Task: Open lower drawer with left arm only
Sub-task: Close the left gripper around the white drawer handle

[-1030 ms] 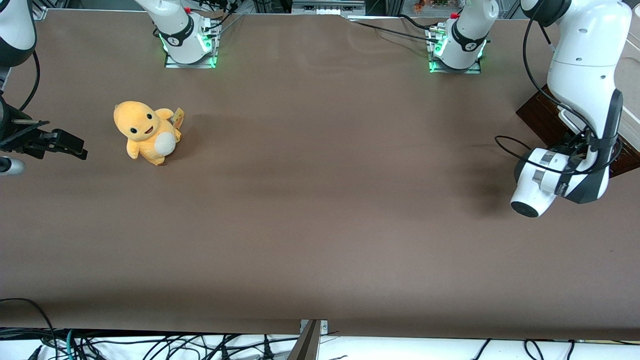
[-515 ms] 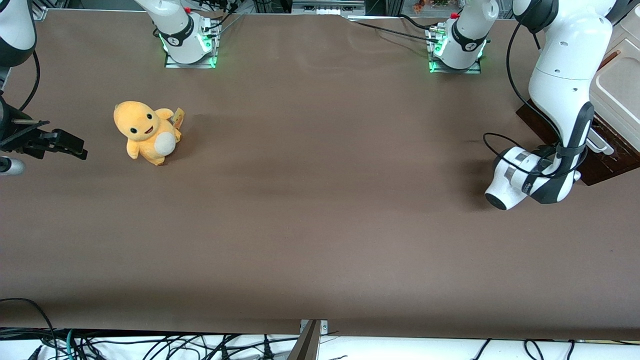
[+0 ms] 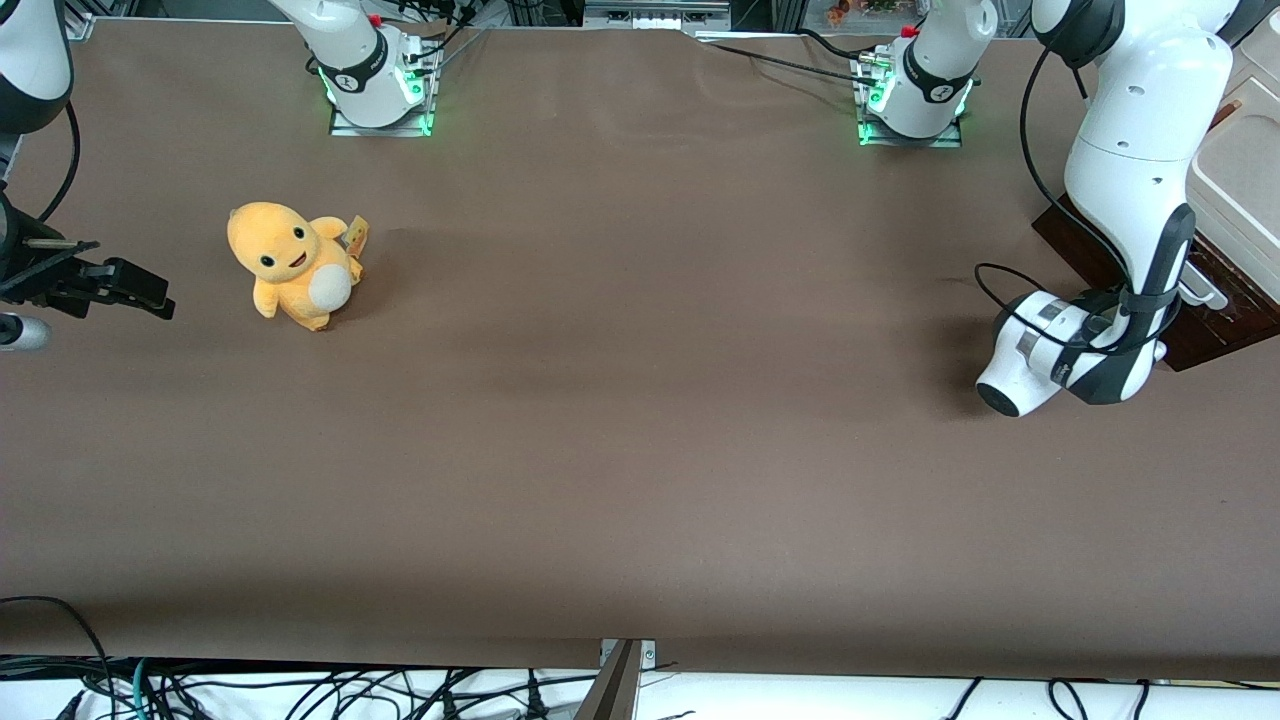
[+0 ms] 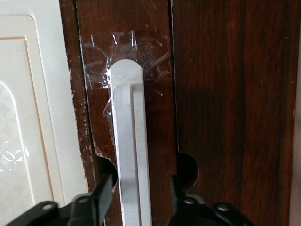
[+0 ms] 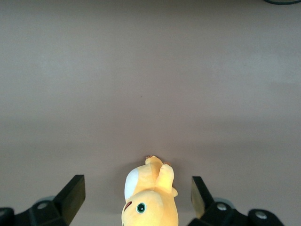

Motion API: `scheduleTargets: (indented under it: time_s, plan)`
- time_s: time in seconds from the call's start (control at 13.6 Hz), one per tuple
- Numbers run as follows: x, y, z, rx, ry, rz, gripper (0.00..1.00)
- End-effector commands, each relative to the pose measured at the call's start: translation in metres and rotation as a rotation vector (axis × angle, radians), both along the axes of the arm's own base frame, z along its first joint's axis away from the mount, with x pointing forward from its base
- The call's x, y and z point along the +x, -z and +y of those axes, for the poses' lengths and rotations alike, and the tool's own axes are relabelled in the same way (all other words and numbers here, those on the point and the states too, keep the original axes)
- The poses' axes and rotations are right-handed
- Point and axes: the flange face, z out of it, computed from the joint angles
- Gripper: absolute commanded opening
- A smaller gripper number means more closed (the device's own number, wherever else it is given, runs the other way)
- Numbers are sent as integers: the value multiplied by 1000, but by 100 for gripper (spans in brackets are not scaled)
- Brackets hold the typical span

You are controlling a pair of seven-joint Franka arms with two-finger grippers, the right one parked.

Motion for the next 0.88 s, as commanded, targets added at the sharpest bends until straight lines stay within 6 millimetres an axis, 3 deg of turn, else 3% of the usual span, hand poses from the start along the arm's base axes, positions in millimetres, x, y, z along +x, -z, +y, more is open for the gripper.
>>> scheduleTargets:
  time_s: [0.0,0.52,0.81]
  plan:
    - [-1,-8,2,0,29,-3,48]
    - [0,-18,8,-33,12,15,46]
    - [0,-18,12,-36,5,14,39]
